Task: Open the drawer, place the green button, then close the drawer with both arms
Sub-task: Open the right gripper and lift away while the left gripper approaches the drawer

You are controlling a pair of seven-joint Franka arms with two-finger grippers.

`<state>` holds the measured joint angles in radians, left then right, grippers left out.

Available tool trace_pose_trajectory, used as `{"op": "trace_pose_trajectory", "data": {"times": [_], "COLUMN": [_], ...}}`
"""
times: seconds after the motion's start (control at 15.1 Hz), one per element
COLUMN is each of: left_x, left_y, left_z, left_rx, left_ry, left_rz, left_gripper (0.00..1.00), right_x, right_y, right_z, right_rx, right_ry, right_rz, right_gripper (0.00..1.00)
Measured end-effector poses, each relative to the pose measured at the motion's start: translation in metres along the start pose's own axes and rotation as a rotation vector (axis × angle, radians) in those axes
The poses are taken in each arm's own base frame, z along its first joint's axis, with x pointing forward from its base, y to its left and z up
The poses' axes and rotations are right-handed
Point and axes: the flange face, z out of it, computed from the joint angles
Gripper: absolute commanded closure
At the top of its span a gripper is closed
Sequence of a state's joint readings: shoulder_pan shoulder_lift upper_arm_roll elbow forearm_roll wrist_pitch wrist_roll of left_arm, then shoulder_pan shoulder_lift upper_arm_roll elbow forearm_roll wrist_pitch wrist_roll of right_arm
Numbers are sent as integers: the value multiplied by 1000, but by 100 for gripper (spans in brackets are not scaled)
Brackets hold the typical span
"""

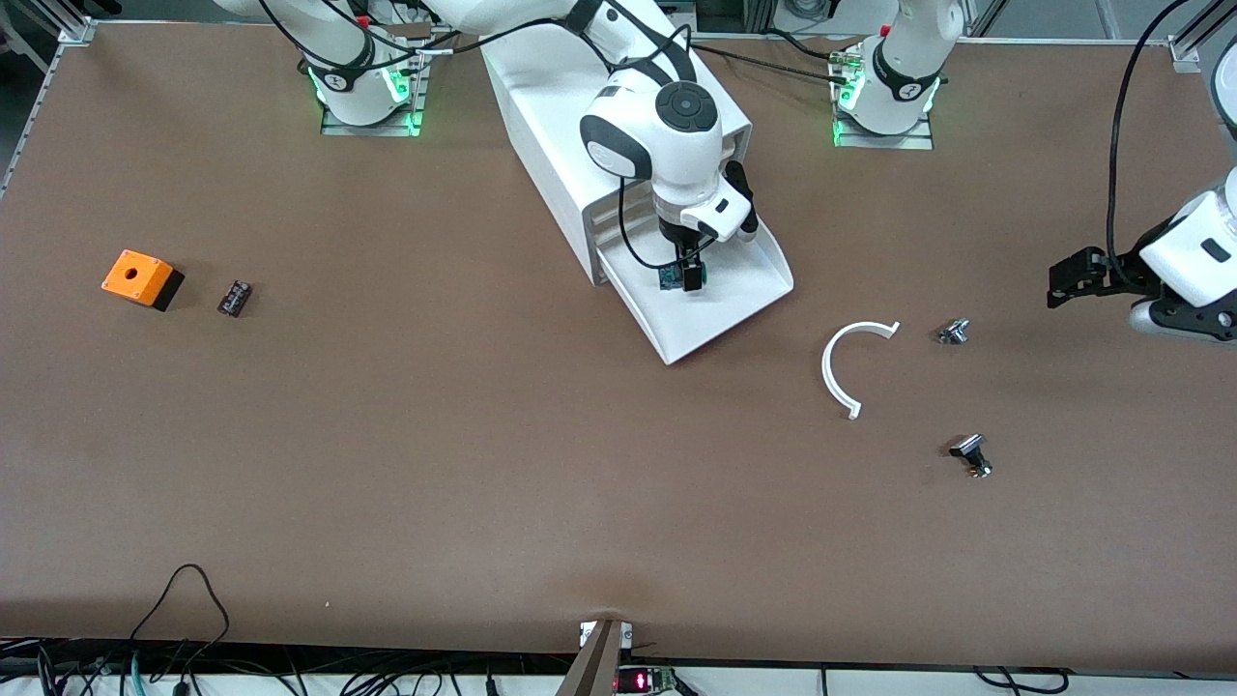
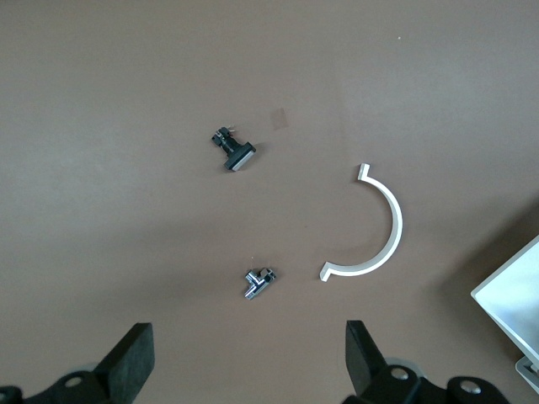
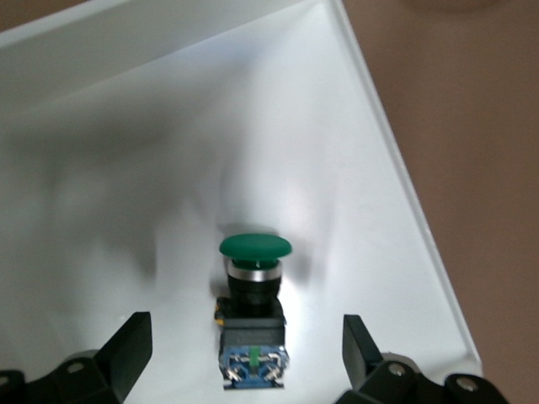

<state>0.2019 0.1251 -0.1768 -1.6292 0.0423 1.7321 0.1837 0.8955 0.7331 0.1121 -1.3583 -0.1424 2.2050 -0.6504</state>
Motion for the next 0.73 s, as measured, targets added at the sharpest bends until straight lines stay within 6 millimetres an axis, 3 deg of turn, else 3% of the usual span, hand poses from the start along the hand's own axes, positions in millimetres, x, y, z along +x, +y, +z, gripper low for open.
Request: {"op": "trace_pose_trajectory", "data": {"times": [0.26, 0.46, 0.59, 0.73], "left_x": [13, 22, 27, 39], "left_y": [-2, 2, 18, 51], "left_z": [43, 72, 79, 88], "left_rx": [-27, -56, -96, -103], "left_ry": [-71, -114, -122, -118], "left_rz": [24, -7, -119, -230], "left_gripper": [0, 0, 0, 0], "right_x": [-23, -71, -101, -122], "right_y": [37, 83, 104, 115], "right_z": [-61, -121, -151, -161], "right_rx": [-60, -119, -150, -164], "right_ry": [34, 65, 79, 75], "right_rz": [99, 273, 389, 492], "right_gripper": [0, 0, 0, 0]}}
